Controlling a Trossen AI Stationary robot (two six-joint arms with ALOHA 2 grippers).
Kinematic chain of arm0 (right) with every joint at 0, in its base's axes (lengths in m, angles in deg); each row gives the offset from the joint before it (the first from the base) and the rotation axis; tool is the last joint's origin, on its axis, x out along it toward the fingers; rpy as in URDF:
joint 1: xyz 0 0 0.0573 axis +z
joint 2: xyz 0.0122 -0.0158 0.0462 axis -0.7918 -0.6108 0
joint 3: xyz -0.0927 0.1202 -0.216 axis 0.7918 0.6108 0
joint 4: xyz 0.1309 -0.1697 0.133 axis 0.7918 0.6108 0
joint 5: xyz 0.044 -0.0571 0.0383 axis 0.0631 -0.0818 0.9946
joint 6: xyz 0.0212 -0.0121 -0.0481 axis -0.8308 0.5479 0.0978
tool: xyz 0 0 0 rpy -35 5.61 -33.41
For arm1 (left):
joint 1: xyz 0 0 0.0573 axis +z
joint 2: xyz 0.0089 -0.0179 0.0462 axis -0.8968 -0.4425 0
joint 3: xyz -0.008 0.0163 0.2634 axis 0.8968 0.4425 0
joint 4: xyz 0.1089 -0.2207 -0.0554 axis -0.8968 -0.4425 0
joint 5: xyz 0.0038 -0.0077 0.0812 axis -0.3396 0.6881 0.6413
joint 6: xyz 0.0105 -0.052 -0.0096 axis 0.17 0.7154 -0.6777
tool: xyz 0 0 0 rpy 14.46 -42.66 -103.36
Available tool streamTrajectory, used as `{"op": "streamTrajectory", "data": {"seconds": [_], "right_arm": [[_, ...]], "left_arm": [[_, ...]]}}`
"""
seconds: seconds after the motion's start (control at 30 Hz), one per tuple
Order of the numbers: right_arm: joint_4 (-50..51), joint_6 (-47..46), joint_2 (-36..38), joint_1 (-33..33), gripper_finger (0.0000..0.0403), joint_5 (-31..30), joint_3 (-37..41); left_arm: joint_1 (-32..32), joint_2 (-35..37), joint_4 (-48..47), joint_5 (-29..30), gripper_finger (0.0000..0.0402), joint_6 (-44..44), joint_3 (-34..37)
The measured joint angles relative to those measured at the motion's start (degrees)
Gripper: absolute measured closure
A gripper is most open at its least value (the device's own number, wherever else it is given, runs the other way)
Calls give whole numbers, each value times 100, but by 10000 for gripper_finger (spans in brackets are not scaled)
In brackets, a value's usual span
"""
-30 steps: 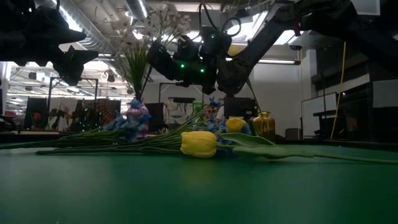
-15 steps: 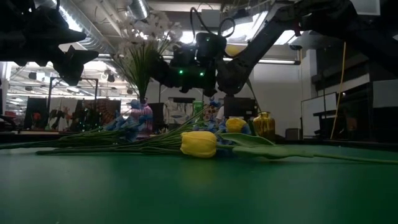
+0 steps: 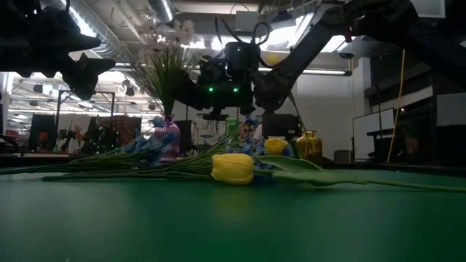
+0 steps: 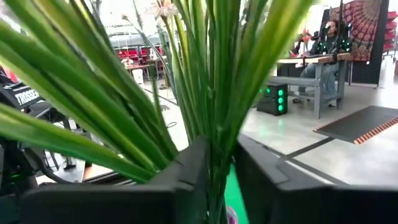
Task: Sort flowers into vase by color
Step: Put the white flower into the violet vase
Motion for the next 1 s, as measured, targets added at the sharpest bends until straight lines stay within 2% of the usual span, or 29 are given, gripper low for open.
{"op": "streamTrajectory", "data": {"seconds": [0.2,0.33,1.0], "right_arm": [[7,55,0,-4,230,-4,0],[120,55,0,-4,200,56,0],[999,412,154,-7,191,634,-2]], "left_arm": [[2,-2,0,2,208,6,0],[1,-2,0,0,208,9,0],[2,-2,0,-39,208,19,-2]]}}
